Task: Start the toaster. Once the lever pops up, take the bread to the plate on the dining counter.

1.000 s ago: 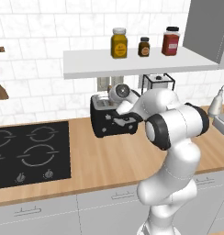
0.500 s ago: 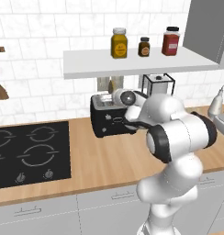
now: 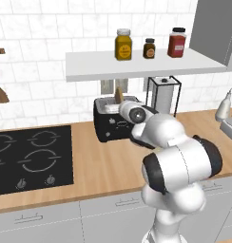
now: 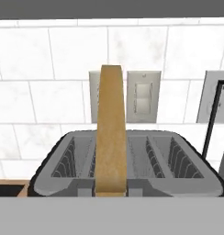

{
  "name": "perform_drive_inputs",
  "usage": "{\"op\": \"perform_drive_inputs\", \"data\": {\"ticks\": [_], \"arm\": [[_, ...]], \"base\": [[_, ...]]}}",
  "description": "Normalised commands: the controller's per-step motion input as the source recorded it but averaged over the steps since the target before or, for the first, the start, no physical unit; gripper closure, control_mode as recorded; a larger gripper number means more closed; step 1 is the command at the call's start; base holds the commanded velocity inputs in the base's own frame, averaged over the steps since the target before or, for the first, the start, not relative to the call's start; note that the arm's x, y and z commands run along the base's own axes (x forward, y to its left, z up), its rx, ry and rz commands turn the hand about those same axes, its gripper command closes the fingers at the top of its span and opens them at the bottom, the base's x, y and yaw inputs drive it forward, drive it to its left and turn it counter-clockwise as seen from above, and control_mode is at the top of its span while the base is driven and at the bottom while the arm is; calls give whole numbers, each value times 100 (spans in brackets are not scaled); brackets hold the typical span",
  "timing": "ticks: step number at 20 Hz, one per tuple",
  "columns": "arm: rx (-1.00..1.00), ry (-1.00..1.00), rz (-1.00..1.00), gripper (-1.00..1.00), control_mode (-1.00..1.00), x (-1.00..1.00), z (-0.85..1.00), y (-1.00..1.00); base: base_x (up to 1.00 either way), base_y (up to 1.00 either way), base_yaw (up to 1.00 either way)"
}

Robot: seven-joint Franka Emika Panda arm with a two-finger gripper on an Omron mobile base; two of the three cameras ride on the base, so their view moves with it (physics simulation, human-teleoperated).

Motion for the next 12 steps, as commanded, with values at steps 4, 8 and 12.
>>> {"op": "perform_drive_inputs", "data": {"ticks": [4, 8, 12], "arm": [[0, 13, 0, 100, -100, -16, 88, -10], [0, 21, 0, 100, -100, -19, 81, -11], [0, 25, -1, 100, -100, -21, 88, -5]], "base": [[0, 0, 0], [0, 0, 0], [0, 0, 0]]}}
